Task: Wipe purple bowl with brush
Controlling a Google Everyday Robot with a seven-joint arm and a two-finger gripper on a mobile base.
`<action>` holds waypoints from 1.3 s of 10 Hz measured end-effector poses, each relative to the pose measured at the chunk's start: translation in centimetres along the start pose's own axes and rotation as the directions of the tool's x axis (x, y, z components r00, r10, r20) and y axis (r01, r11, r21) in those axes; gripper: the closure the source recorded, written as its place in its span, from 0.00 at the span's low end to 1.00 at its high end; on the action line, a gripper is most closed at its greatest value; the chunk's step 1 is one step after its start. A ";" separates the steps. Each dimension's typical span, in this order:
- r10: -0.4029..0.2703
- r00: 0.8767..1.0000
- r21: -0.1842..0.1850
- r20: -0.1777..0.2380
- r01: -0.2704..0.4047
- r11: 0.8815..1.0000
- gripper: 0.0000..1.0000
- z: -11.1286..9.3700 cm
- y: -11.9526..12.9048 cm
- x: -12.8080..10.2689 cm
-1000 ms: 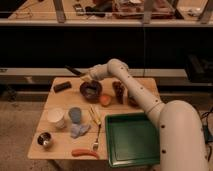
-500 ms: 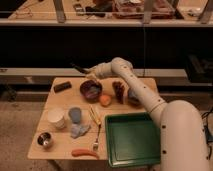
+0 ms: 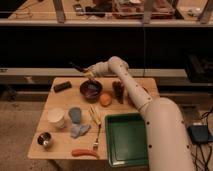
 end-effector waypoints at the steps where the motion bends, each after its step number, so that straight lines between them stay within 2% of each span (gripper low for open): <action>1: -0.010 1.000 -0.002 -0.017 0.010 1.000 1.00 0.4 0.4 0.8; 4: -0.059 0.997 0.026 -0.046 0.060 0.998 1.00 2.2 -0.7 3.4; 7: -0.088 0.995 0.064 -0.045 0.091 0.994 1.00 2.0 -3.6 3.9; 9: -0.094 0.995 0.083 -0.032 0.097 0.992 1.00 1.0 -6.0 3.5; 11: -0.103 0.994 0.079 -0.023 0.105 0.991 1.00 -0.4 -7.3 3.5; 13: -0.106 0.994 0.061 -0.012 0.107 0.992 1.00 -1.5 -7.6 3.4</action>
